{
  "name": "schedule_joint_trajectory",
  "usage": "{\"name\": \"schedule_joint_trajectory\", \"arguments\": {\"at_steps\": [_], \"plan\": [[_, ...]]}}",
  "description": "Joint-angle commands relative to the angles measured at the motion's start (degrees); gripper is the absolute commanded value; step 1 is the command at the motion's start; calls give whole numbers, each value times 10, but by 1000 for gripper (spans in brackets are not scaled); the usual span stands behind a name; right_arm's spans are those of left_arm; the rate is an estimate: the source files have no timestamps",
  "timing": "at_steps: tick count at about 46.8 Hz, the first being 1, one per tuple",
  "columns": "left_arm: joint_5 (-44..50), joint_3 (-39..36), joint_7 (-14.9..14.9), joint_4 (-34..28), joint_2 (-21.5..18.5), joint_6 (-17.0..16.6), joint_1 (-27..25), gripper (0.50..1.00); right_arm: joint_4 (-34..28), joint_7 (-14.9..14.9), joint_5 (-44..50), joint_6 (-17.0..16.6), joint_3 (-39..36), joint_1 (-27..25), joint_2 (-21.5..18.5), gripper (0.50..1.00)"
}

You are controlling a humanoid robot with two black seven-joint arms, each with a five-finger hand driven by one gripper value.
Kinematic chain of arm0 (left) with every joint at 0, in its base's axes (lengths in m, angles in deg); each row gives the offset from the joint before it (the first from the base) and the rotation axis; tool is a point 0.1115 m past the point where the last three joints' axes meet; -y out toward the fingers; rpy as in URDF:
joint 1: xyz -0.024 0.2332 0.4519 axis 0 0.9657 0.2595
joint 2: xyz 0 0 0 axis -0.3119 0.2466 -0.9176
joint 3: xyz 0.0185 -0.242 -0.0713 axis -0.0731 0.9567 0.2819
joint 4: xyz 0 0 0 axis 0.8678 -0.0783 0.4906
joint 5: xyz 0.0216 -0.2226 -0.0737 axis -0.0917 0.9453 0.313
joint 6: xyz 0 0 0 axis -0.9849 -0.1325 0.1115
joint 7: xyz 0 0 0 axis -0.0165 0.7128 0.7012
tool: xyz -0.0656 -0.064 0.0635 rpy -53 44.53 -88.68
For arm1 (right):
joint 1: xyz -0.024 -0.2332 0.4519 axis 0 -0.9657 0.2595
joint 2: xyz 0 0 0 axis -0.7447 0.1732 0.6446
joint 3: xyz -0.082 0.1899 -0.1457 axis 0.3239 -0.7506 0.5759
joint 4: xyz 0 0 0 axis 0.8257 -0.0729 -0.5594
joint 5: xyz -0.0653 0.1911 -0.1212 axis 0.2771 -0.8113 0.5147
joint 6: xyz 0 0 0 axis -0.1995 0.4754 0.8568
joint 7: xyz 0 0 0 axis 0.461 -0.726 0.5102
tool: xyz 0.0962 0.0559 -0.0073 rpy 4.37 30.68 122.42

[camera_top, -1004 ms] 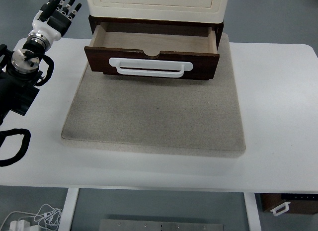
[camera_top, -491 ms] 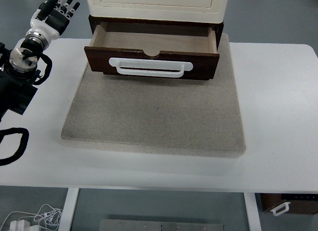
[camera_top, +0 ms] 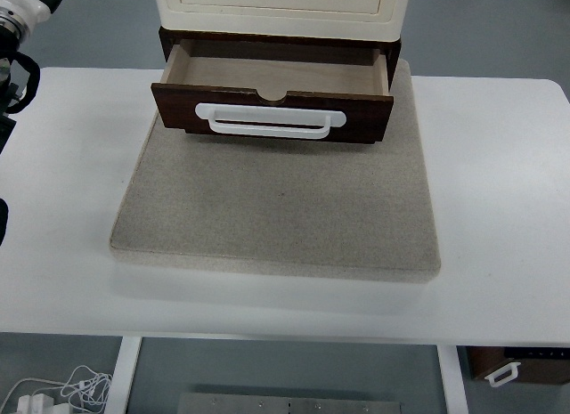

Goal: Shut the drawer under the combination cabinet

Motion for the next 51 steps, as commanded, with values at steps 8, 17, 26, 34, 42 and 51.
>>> {"name": "schedule_joint_trajectory", "arguments": {"at_steps": [8,17,26,34,42,51], "plan": [[-19,-1,0,-62,-42,-1,-22,996,0,0,0,0,0,0,0,952],[-38,-1,0,-132,-90,0,-29,996,0,0,0,0,0,0,0,952],[-73,-1,-1,-245,-140,-5,-30,996,-1,0,0,0,0,0,0,952],[-113,-1,-1,-316,-157,-9,-43,996,0,0,0,0,0,0,0,952],[-141,-6,-2,-377,-163,-11,-51,996,0,0,0,0,0,0,0,952],[-162,-29,-4,-447,-164,-14,-64,996,0,0,0,0,0,0,0,952]]}}
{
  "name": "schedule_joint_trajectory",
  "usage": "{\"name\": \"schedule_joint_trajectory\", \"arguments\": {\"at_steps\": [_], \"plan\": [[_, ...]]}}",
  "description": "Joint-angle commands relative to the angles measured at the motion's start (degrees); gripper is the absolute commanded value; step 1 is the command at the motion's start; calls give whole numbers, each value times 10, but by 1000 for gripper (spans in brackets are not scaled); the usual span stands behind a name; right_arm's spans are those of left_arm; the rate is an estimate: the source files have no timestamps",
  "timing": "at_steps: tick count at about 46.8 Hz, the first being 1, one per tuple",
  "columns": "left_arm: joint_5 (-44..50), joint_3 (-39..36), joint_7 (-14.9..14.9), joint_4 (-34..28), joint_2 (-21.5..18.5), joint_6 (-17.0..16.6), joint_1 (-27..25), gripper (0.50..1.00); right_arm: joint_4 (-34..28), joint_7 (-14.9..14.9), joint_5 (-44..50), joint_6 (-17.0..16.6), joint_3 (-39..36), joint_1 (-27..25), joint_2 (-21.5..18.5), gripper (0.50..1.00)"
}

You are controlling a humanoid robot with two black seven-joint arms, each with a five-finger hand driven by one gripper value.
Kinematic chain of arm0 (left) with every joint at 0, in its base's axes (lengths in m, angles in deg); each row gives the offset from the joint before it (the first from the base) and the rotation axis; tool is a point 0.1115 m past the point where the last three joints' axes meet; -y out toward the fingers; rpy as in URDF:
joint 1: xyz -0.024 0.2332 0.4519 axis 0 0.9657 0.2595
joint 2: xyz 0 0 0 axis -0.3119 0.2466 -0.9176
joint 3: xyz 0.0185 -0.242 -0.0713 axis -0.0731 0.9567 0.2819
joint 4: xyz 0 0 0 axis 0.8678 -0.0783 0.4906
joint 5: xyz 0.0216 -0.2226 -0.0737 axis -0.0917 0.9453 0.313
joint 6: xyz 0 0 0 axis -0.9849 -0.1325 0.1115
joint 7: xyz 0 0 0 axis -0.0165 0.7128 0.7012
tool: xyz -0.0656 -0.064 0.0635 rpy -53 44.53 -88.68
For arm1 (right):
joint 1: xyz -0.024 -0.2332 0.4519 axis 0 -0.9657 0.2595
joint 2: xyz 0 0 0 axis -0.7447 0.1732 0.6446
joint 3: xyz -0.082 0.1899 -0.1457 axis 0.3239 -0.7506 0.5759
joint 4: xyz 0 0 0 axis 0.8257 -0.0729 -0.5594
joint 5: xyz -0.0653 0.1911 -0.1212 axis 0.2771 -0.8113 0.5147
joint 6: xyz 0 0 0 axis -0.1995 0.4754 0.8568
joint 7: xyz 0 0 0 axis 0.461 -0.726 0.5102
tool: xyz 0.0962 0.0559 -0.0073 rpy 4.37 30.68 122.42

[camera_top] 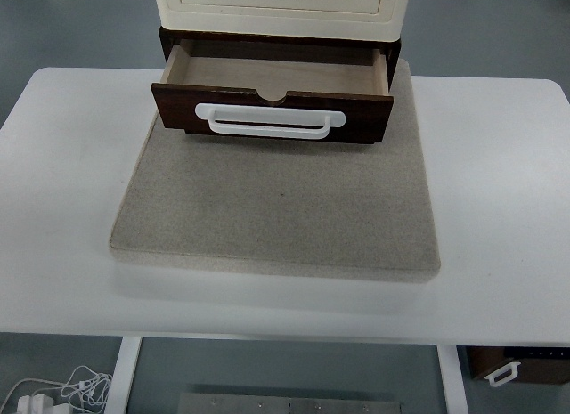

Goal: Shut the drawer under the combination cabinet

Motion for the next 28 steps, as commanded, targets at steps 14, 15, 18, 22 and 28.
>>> {"name": "schedule_joint_trajectory", "arguments": {"at_steps": [14,15,18,22,28], "plan": [[-42,-54,-6,-155,-7,-30,-9,996,0,0,0,0,0,0,0,952],[-47,-61,-6,-163,-7,-32,-9,996,0,0,0,0,-1,0,0,952],[-56,-75,-6,-187,-6,-36,-10,996,0,0,0,0,0,0,0,952],[-62,-82,-12,-218,-4,-45,-8,996,0,0,0,0,0,0,0,952],[-73,-106,-21,-247,0,-55,-10,996,0,0,0,0,0,0,0,952]]}}
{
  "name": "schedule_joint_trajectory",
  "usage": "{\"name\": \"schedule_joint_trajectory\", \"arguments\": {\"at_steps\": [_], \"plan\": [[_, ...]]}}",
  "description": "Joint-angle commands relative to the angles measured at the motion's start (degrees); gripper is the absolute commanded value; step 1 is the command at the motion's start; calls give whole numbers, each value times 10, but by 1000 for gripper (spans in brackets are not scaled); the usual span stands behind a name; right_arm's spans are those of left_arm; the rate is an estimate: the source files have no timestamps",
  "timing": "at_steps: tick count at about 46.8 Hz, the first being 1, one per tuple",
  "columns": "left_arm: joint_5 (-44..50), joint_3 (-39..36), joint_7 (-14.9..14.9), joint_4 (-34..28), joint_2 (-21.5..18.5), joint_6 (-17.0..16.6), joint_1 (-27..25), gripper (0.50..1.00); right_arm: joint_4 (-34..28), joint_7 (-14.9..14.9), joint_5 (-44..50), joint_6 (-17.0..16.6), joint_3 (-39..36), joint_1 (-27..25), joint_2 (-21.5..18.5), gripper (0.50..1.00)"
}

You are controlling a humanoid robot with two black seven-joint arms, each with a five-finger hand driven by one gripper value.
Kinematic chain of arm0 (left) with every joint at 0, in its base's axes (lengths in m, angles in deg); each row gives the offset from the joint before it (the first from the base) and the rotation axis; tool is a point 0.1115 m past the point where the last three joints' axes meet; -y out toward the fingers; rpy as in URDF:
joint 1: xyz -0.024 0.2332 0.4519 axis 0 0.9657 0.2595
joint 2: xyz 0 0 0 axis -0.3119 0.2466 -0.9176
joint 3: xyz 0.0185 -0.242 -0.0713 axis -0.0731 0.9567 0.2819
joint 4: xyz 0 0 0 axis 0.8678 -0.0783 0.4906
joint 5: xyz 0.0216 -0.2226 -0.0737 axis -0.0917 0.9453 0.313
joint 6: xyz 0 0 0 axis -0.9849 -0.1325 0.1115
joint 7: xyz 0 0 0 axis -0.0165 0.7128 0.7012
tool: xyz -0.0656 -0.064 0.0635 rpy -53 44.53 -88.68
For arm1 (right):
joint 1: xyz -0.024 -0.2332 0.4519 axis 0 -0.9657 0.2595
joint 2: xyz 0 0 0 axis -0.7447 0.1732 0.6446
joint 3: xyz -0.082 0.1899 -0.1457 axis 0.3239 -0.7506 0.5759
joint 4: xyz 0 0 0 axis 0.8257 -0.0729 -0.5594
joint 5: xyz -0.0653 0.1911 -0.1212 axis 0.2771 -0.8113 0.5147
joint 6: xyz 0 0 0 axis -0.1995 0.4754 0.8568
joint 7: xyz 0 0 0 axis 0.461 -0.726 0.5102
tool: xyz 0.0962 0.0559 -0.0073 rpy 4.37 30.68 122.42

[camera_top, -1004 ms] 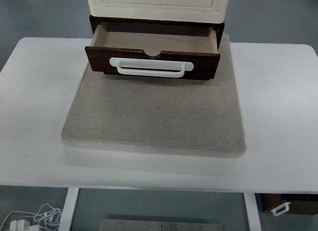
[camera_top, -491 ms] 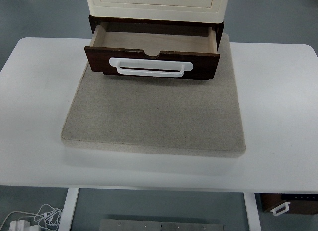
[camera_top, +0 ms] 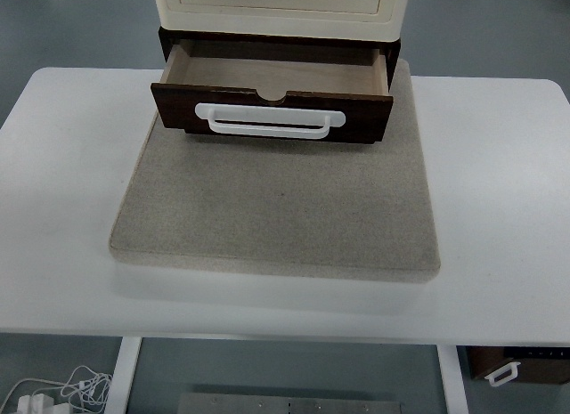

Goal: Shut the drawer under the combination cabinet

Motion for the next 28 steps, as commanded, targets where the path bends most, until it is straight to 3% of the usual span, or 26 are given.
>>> {"name": "schedule_joint_trajectory", "arguments": {"at_steps": [1,7,14,28], "plan": [[-6,-16,-4,-17,2,-4,-2,996,0,0,0,0,0,0,0,952],[-15,-56,-7,-39,3,-4,-12,996,0,0,0,0,-1,0,0,952],[-16,-115,-37,-64,6,-4,-31,996,0,0,0,0,-1,0,0,952],[-47,-215,-97,-86,65,-2,-56,996,0,0,0,0,0,0,0,952]]}}
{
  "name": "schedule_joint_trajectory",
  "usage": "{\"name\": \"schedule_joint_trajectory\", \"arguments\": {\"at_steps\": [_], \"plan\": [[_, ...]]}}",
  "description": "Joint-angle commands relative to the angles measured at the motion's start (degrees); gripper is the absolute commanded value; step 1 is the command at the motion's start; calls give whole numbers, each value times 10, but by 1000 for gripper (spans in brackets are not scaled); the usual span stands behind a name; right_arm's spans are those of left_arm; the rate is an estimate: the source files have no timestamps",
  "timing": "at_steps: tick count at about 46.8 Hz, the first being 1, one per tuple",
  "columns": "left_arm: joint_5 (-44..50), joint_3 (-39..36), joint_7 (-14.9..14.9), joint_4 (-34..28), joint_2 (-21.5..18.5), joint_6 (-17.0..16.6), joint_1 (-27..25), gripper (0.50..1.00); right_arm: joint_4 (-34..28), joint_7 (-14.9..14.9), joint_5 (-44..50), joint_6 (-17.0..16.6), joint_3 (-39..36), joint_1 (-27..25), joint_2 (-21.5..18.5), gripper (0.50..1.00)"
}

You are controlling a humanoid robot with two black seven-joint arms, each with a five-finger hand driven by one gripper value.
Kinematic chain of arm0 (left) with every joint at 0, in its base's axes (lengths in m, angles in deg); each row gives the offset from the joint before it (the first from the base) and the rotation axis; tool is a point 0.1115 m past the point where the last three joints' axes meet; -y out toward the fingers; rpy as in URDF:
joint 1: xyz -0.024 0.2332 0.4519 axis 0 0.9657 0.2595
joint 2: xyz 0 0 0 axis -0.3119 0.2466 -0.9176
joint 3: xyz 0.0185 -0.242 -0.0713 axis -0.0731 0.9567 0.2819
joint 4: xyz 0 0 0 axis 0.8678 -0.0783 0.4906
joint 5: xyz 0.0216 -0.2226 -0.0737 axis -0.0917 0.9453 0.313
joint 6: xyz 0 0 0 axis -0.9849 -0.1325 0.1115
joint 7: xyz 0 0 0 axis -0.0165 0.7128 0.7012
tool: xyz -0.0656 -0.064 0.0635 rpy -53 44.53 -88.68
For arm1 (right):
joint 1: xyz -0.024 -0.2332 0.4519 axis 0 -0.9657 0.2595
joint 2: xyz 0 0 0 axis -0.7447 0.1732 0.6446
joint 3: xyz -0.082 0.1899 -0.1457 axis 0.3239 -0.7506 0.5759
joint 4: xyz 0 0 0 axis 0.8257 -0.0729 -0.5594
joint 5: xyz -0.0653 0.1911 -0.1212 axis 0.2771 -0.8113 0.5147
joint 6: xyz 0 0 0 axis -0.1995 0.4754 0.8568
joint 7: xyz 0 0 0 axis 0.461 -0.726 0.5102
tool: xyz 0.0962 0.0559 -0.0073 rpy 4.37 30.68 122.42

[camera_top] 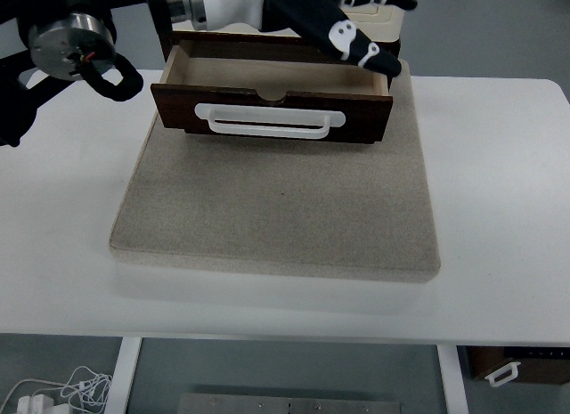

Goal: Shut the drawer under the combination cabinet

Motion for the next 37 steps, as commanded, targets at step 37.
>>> {"name": "schedule_joint_trajectory", "arguments": {"at_steps": [37], "plan": [[-123,-156,-168,-9,35,47,-5,999,0,0,0,0,0,0,0,952]]}}
